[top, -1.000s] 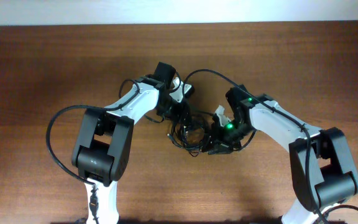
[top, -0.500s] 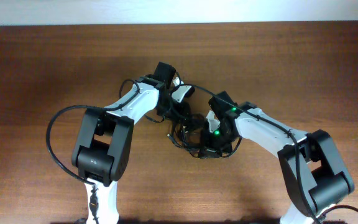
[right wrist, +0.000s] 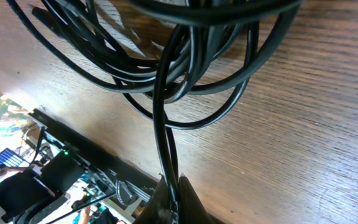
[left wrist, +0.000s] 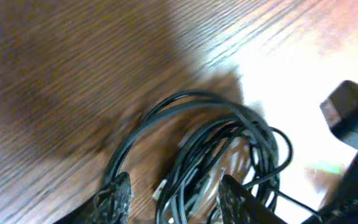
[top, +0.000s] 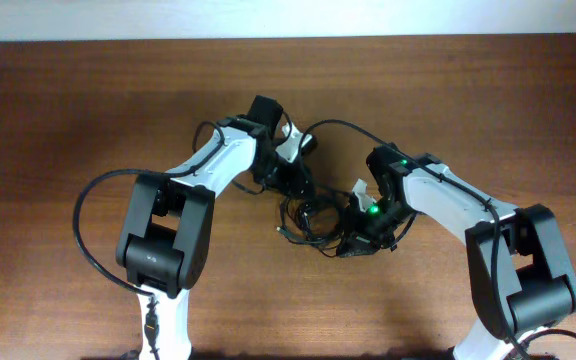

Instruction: Untangle cables

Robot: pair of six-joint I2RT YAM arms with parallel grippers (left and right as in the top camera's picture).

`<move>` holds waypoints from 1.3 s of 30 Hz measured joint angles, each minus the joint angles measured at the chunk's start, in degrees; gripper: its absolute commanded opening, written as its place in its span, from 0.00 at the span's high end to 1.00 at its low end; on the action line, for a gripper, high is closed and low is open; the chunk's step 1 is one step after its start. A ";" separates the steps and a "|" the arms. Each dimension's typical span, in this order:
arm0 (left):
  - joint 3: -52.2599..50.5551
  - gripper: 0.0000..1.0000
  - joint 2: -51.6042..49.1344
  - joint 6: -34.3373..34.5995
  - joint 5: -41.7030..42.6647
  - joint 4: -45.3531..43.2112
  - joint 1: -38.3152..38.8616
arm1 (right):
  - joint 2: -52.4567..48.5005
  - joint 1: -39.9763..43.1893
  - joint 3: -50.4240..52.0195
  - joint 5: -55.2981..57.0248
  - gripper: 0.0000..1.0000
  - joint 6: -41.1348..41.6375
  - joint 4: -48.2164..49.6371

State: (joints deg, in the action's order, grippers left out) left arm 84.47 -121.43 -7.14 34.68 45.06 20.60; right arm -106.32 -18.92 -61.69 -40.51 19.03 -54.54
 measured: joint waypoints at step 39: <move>0.94 0.83 0.28 13.44 -30.16 2.29 2.71 | 0.20 1.68 -10.03 16.22 0.37 -1.01 -9.09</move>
State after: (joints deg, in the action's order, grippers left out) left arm 85.41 -121.14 6.31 4.51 47.35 23.31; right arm -106.13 -17.23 -71.72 -24.29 18.02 -63.64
